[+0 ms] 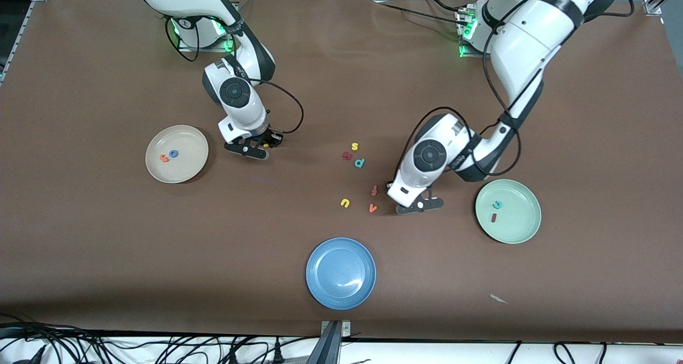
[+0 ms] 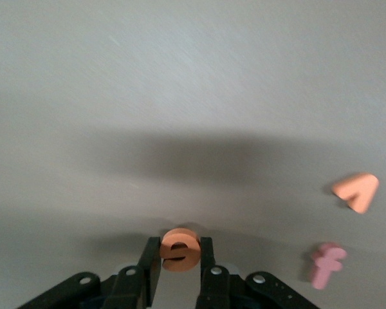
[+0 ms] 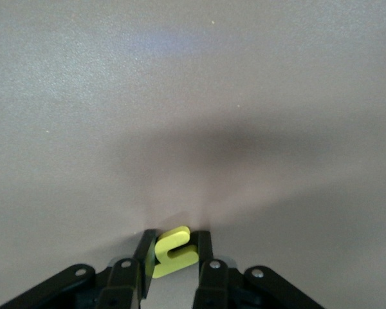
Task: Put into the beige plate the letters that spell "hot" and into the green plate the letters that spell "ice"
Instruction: 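Drop the yellow u on the beige plate while the left gripper drops the 9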
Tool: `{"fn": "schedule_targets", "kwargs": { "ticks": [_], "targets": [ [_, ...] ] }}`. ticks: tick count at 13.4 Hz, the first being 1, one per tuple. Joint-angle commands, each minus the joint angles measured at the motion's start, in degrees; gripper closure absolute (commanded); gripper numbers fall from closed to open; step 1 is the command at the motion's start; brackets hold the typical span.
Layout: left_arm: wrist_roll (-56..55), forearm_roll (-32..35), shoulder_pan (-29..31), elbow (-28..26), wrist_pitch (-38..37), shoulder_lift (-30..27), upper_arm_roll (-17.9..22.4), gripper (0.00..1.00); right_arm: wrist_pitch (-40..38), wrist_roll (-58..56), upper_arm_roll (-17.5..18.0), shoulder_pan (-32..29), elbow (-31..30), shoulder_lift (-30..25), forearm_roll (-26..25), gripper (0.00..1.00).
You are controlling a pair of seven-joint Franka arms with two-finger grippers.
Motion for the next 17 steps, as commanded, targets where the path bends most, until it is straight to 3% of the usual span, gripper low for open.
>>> {"fn": "schedule_targets", "kwargs": {
  "ticks": [1, 6, 10, 11, 12, 14, 17],
  "targets": [
    [9.14, 1.61, 3.93, 2.04, -5.78, -2.26, -0.06, 0.80, -0.45, -1.14, -1.11, -0.26, 0.60, -0.23, -0.79, 0.76],
    [31.72, 1.78, 13.69, 1.51, -9.30, -3.50, 0.29, 0.80, -22.65, -12.80, -7.77, -0.35, 11.30, -3.40, -0.26, 0.76],
    [46.15, 1.79, 19.85, 1.34, -9.30, -3.06, 0.73, 0.74, -26.47, -29.31, -16.82, -0.35, 11.41, -4.72, 0.18, 0.76],
    [48.18, 1.78, 20.38, 1.34, -9.30, -3.06, 0.82, 0.52, -26.56, -34.23, -19.28, -0.53, 10.89, -4.20, 0.35, 0.76],
    [49.16, 1.78, 20.74, 1.42, -9.30, -3.06, 0.73, 0.01, -26.56, -37.94, -20.87, -1.05, 10.27, -3.41, 1.05, 0.76],
    [48.82, 1.78, 21.00, 2.39, -9.30, -3.76, 0.73, 0.00, -25.86, -42.96, -21.06, -3.42, 8.69, -1.83, 5.17, 0.75],
    [48.91, 0.82, 23.63, 2.92, -9.56, -5.25, 0.21, 0.00, -24.02, -47.90, -21.06, -5.97, 8.51, 0.63, 5.63, 0.73]
  ]
}}
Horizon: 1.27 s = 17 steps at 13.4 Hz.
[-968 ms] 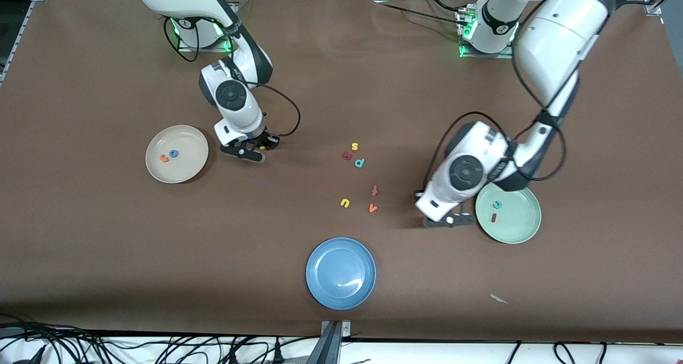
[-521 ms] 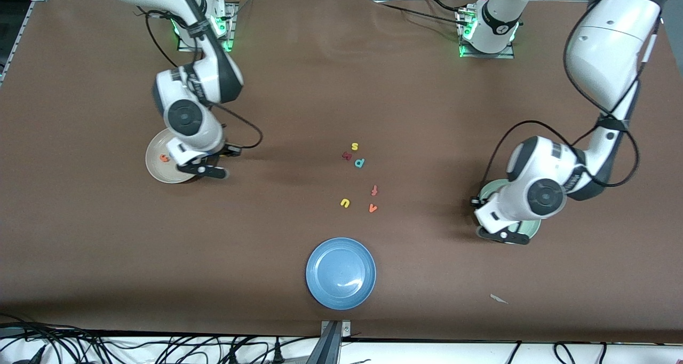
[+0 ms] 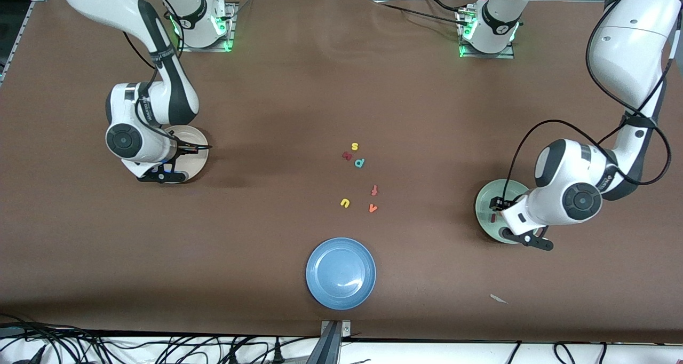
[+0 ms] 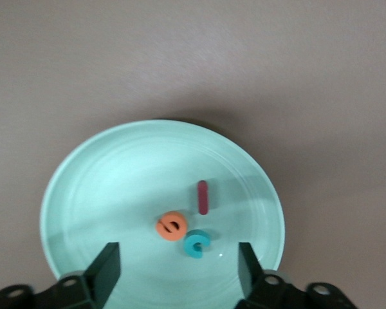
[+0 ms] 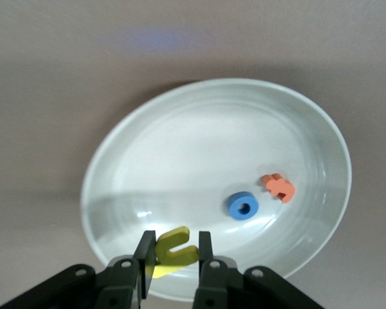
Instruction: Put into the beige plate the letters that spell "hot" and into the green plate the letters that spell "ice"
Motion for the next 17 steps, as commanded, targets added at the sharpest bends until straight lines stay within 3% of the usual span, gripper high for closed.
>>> {"fn": "schedule_targets", "kwargs": {
  "ticks": [1, 2, 3, 4, 8, 10, 12, 14, 17],
  "targets": [
    [0.42, 0.76, 2.03, -0.34, -2.40, -2.84, -0.83, 0.00, 2.09, -3.00, 0.24, -1.24, -0.32, 1.50, 1.37, 0.64],
    [0.41, 0.76, 2.11, -0.25, -4.15, -3.81, -0.83, 0.00, 2.09, -3.00, 0.24, -1.24, -0.23, 1.42, 1.38, 0.34],
    [0.94, 0.76, 2.55, -0.33, -5.04, -4.77, -0.83, 0.00, 2.01, -2.83, 0.24, -1.24, -0.15, 0.98, 1.38, 0.10],
    [1.20, 0.67, 3.68, -0.34, -6.10, -5.13, -0.92, 0.00, 1.40, -2.39, 0.24, -1.24, 0.46, 0.37, 1.46, 0.01],
    [1.47, -5.72, 3.44, -2.52, -7.95, -10.21, 0.82, 0.00, -4.65, -1.60, -1.16, -1.24, 6.34, -5.43, 1.46, 0.00],
    [3.74, -13.44, -0.50, -6.21, -7.95, -15.30, 6.78, 0.00, -8.00, -1.24, -1.95, -1.24, 9.68, -8.24, 1.38, 0.01],
    [5.85, -20.74, -7.08, -9.99, -8.04, -20.75, 15.30, 0.00, -9.50, -1.24, -2.74, -1.24, 11.01, -12.01, 1.38, 0.00],
    [5.17, -22.01, -10.36, -13.06, -8.04, -26.38, 17.71, 0.00, -14.22, -0.81, -3.53, -1.24, 14.60, -14.49, 1.38, 0.00],
    [-2.19, -22.01, -14.48, -15.28, -8.13, -33.68, 20.16, 0.00, -28.19, -0.01, -4.41, -1.50, 25.49, -13.88, 1.20, 0.00]
  ]
}}
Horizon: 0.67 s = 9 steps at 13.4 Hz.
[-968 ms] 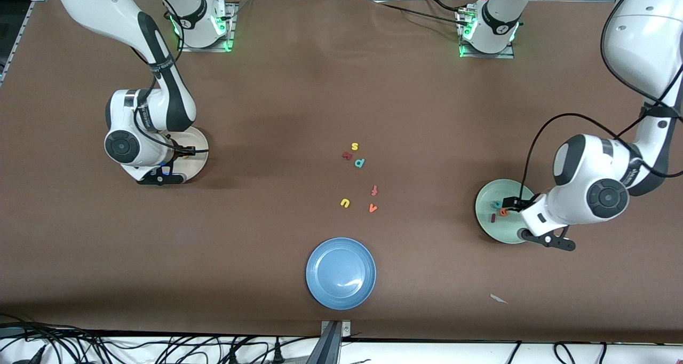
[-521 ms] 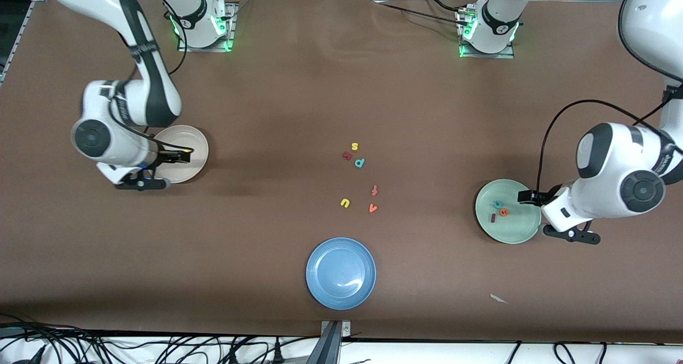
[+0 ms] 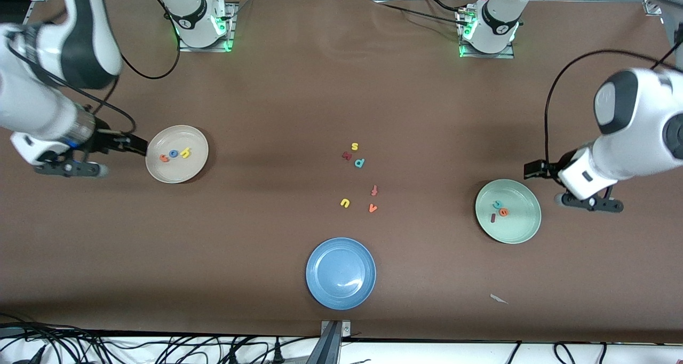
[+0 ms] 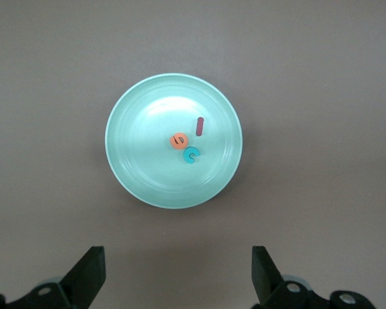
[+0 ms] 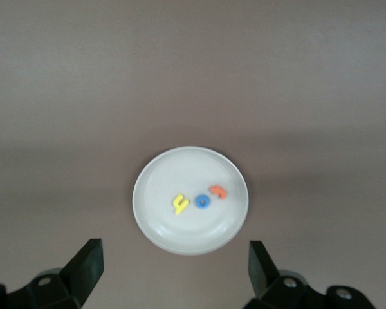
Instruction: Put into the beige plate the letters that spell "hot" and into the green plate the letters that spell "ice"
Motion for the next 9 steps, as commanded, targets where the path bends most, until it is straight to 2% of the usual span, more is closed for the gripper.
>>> {"fn": "schedule_targets", "kwargs": {
  "ticks": [1, 4, 6, 9],
  "targets": [
    [-4.90, -1.35, -3.28, -4.23, -0.10, -8.13, 2.51, 0.00, -8.26, 1.08, -0.32, -0.39, 6.90, 0.76, 0.67, 0.00],
    [-4.91, -1.35, -5.03, -4.05, -2.55, -12.70, 3.73, 0.00, -8.36, 1.08, -0.76, -0.30, 6.74, -0.29, 0.58, 0.00],
    [-4.82, -1.44, -8.90, -3.09, -3.61, -13.33, 8.03, 0.00, -8.27, 1.34, -0.50, -0.13, 6.91, -0.29, 0.49, 0.00],
    [-4.64, -1.35, -8.82, -2.91, -3.61, -12.63, 8.13, 0.00, -8.01, 4.59, -0.32, 0.05, 7.00, -0.21, 0.40, 0.00]
  ]
}}
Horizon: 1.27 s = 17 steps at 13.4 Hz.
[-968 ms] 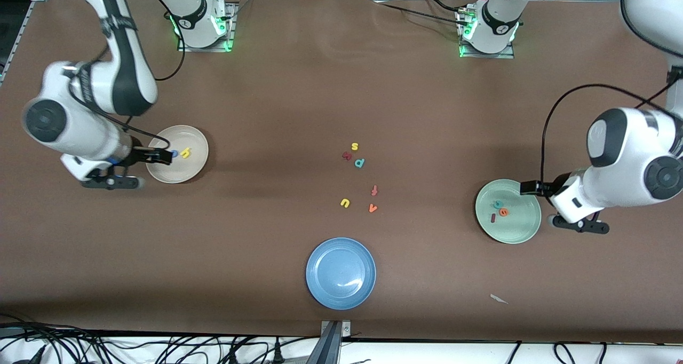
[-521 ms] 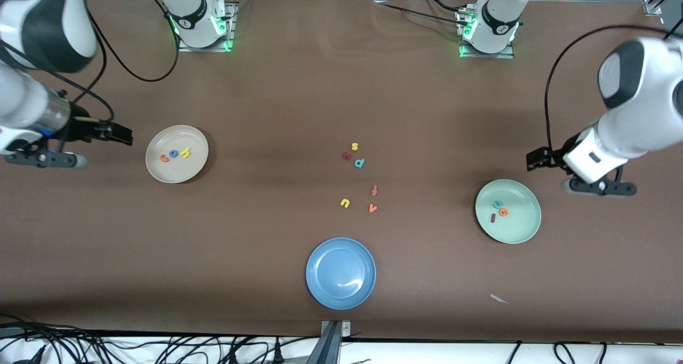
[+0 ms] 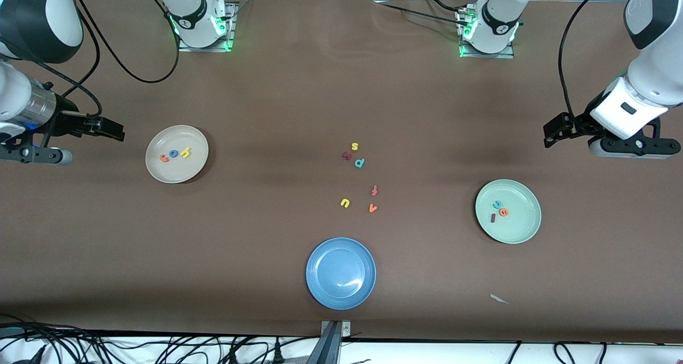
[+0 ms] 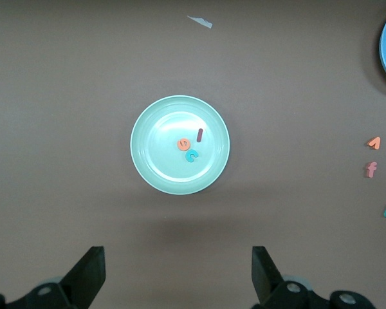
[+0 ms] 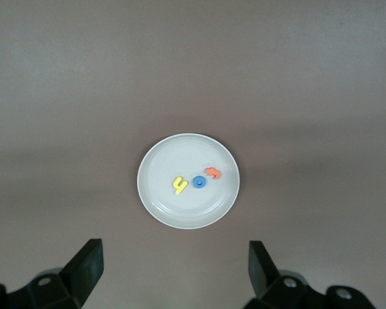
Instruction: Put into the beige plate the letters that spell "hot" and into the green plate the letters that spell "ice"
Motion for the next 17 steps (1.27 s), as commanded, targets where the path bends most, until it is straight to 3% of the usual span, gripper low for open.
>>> {"fn": "schedule_targets", "kwargs": {
  "ticks": [1, 4, 5, 7, 8, 17],
  "targets": [
    [0.15, -1.35, -0.75, -0.60, -0.31, 0.25, 0.97, 0.00, -0.91, 2.36, 0.18, -0.10, 1.04, 0.09, 0.49, 0.00],
    [0.15, -1.35, -0.31, -0.42, -0.75, 0.08, 0.97, 0.00, -0.47, 3.75, 0.52, -0.97, 1.12, 0.27, 0.14, 0.01],
    [0.24, -1.35, -0.31, -0.33, -1.27, -0.01, 0.97, 0.00, -0.73, 5.16, 2.35, -2.89, 1.12, 0.18, 0.23, 0.01],
    [0.42, -1.35, -0.13, -0.33, -1.80, -0.01, 0.89, 0.00, -0.47, 5.26, 13.74, -12.96, 1.12, -0.17, -0.39, 0.01],
    [0.42, -1.35, -0.22, -0.33, -1.80, -0.01, 0.88, 0.00, -0.47, 5.17, 15.71, -14.84, 1.12, -0.34, -1.52, 0.01],
    [0.51, -1.26, -0.66, -0.33, -1.80, -0.19, 0.71, 0.00, 0.23, 4.47, 17.31, -16.09, 0.60, -1.05, -1.53, 0.00]
  ]
}}
